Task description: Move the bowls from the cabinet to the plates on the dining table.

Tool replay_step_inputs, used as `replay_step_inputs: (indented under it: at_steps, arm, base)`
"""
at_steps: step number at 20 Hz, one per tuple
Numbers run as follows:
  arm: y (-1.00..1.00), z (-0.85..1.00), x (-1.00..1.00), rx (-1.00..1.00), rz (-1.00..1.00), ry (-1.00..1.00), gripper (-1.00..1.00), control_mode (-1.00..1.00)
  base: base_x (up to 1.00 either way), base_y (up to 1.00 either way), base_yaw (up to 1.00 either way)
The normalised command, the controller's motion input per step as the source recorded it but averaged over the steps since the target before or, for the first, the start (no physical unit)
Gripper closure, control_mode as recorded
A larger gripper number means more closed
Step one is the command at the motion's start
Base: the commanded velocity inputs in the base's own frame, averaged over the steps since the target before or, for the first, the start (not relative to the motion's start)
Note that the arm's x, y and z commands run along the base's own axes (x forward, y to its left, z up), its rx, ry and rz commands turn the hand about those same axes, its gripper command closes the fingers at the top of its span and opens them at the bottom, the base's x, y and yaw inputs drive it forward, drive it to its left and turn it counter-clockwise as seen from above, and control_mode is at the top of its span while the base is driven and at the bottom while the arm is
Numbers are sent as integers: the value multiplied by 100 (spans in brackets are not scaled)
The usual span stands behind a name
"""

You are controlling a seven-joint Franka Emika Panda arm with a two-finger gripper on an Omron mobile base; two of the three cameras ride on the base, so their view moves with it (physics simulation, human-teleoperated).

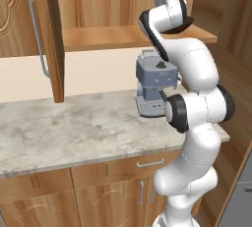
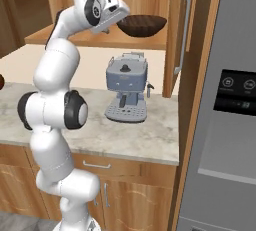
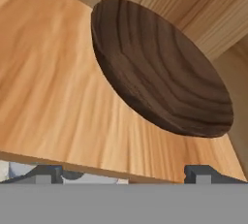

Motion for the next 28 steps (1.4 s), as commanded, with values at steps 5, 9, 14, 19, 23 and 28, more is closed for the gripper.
replay_step_inputs:
  at_steps: [5, 9, 14, 19, 23, 28]
  arm:
    - [-7, -17, 69, 0, 0, 0, -100, -100]
    - [-15, -4, 59, 0, 0, 0, -100, -100]
    - [-17, -2, 56, -1, 0, 0, -100, -100]
    - [-10, -7, 36, 0, 0, 0, 100, -100]
    - [0, -3, 0, 0, 0, 0, 100, -100]
    - [3, -8, -26, 0, 0, 0, 100, -100]
  base:
    - [0, 0, 0]
    - [0, 0, 0]
    - [0, 0, 0]
    - [0, 0, 0]
    - [0, 0, 0]
    - [0, 0, 0]
